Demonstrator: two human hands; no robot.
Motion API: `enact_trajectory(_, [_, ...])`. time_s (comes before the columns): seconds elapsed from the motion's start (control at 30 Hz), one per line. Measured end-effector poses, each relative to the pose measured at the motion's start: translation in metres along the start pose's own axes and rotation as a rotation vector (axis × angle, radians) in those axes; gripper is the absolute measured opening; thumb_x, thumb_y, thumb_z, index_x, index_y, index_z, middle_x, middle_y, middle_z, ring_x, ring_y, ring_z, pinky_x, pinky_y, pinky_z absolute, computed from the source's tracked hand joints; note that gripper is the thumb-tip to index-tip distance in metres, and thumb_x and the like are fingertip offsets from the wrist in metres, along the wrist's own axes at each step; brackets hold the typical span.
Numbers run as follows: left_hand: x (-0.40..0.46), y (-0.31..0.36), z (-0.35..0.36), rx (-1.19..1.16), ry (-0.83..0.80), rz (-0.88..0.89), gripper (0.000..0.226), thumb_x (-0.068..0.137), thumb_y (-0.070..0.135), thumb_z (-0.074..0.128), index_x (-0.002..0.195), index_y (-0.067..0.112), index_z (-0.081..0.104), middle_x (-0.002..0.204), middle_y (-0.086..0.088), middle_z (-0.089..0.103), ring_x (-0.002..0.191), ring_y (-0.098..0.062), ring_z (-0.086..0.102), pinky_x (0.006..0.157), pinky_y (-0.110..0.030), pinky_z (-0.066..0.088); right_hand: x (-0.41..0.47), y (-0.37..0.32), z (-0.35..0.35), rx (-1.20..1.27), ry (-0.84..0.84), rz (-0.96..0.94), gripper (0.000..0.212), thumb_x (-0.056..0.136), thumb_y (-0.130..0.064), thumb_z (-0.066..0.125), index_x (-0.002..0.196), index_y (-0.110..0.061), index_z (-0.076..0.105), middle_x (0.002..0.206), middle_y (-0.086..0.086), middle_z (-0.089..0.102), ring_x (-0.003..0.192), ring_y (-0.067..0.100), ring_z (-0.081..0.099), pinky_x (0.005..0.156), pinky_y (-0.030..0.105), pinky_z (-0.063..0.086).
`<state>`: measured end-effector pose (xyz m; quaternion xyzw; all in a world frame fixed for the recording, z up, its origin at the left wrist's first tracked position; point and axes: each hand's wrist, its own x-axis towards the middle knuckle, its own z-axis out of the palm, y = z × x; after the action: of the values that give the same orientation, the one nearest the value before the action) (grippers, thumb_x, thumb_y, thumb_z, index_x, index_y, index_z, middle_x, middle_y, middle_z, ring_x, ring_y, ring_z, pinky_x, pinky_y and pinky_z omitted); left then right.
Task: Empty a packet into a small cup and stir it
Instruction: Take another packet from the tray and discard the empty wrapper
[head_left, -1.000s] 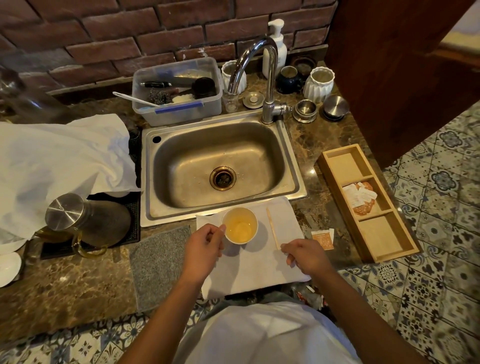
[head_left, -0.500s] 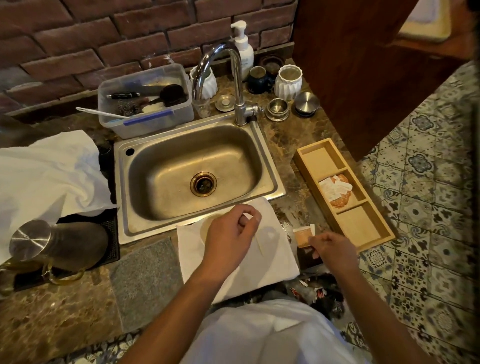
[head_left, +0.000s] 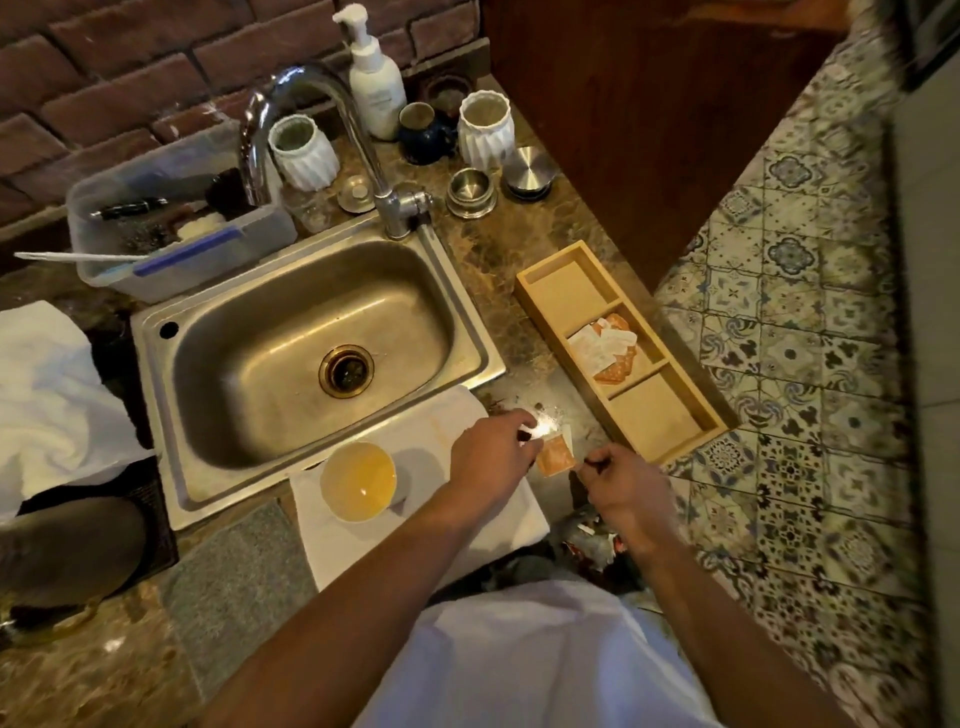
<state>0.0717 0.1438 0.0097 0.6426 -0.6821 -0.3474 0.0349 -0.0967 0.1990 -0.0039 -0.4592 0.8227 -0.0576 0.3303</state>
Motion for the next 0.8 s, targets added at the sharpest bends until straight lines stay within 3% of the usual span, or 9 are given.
enact_trajectory(0.23, [0.02,0.012,0.026,0.171,-0.059,0.015,0.039,0.089,0.041,0.067,0.126,0.031,0.062,0.115,0.0,0.074,0.103,-0.024,0.069,0.082,-0.033,0.055,0.015,0.015,0.0,0.005,-0.06,0.009,0.029,0.09,-0.047,0.061,0.11,-0.03,0.071,0.097,0.0,0.078,0.089,0.023,0.071,0.076,0.03,0.054])
enact_trajectory(0.33, [0.022,0.013,0.036,0.213,-0.053,0.018,0.039,0.089,0.038,0.068,0.127,0.029,0.061,0.117,-0.001,0.073,0.104,-0.026,0.069,0.08,-0.032,0.05,0.018,0.016,-0.002,0.008,-0.081,-0.011,0.028,0.091,-0.044,0.059,0.113,-0.031,0.069,0.095,-0.002,0.077,0.083,0.02,0.07,0.07,0.029,0.052])
enact_trajectory(0.63, [0.023,0.017,0.046,0.296,-0.048,-0.032,0.034,0.091,0.039,0.067,0.121,0.025,0.06,0.115,-0.003,0.072,0.102,-0.028,0.069,0.077,-0.033,0.051,0.019,0.015,-0.005,0.063,-0.189,0.049,0.007,0.087,-0.036,0.054,0.088,-0.038,0.06,0.076,-0.014,0.064,0.069,0.006,0.059,0.059,0.025,0.046])
enact_trajectory(0.8, [0.028,0.015,0.044,0.197,-0.09,-0.11,0.028,0.089,0.043,0.068,0.106,0.022,0.065,0.107,-0.001,0.073,0.098,-0.025,0.067,0.07,-0.029,0.042,0.018,0.015,-0.001,0.092,-0.142,0.004,0.011,0.085,-0.034,0.055,0.091,-0.034,0.065,0.076,-0.013,0.067,0.069,0.008,0.063,0.065,0.035,0.059])
